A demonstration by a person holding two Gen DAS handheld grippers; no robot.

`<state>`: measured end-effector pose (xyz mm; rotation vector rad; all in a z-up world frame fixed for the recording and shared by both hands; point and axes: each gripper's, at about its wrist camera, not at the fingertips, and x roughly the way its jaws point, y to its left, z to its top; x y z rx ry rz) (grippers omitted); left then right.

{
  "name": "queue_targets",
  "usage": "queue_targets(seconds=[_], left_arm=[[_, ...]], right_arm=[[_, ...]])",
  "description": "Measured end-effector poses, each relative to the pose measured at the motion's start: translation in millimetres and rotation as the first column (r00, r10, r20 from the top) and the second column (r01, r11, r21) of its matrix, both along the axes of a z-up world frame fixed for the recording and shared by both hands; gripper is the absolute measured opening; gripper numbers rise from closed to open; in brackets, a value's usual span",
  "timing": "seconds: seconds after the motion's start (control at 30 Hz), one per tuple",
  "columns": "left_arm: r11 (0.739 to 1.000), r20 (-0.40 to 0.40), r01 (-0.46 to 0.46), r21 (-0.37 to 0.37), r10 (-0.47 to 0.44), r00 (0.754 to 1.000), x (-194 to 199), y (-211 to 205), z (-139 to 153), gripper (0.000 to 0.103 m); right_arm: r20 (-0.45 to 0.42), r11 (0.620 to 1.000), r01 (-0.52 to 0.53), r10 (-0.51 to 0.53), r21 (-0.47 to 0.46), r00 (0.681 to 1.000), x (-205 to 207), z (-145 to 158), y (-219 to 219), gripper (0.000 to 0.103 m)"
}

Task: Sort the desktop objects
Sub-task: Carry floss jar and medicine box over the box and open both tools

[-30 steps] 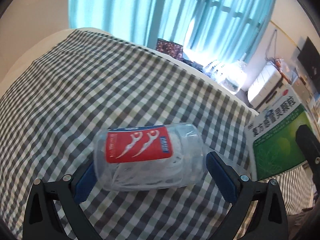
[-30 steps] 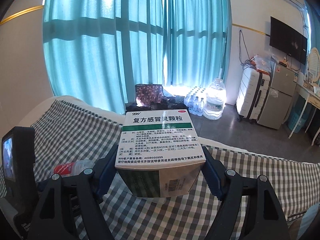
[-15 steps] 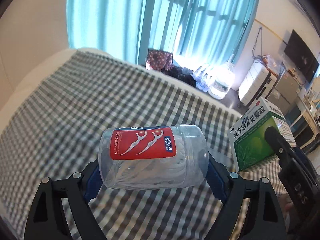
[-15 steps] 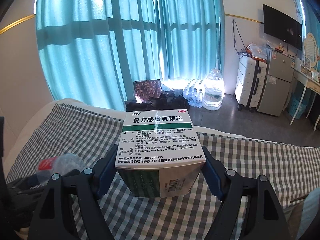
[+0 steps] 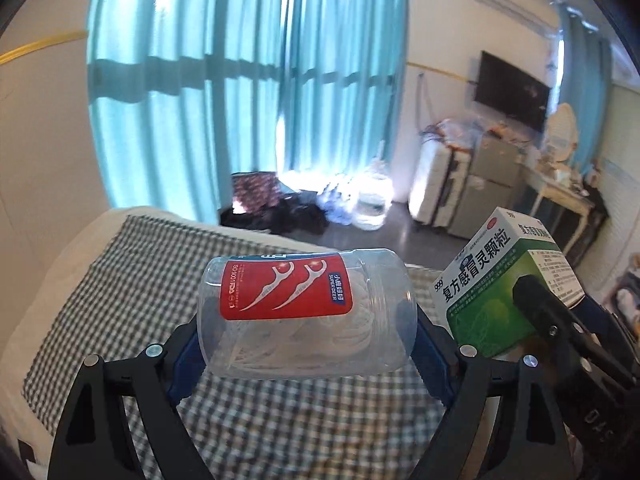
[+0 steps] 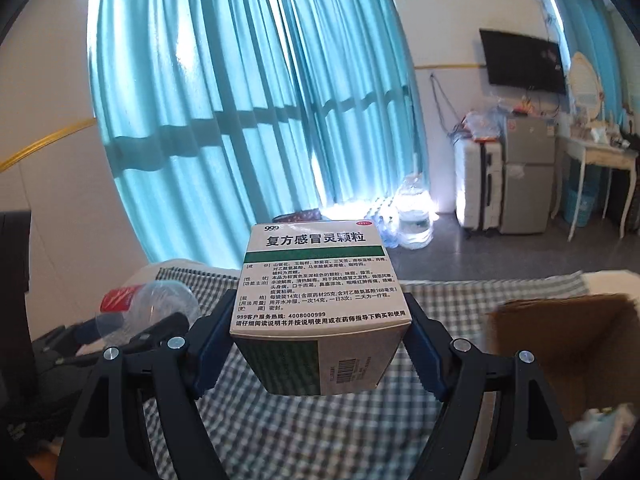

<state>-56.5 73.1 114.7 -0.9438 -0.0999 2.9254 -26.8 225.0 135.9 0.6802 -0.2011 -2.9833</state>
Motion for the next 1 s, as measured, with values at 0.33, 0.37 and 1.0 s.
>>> queue_targets(seconds=[0.33,0.37,1.0], left_arm=[[0.966,-0.018,0.258,0.023,-0.258,0.966,31,114,30,0.089],[0.959,-0.014,0.282,0.017,-0.282,0.959,33,124,29,0.089],[0.885,0.109,0.461,-0.065,-0.453,0.885,47,229,-16,0.093]], right_arm=[[-0.020,0.974,0.227,-0.226,0.021,0.974,75,54,107,0.077],[-0.012,0.968,0.251,-0.251,0.028,0.968,80,55,116,0.077],[0.146,0.915,0.404,-0.397,-0.015,0.906,108,16,212,0.082]])
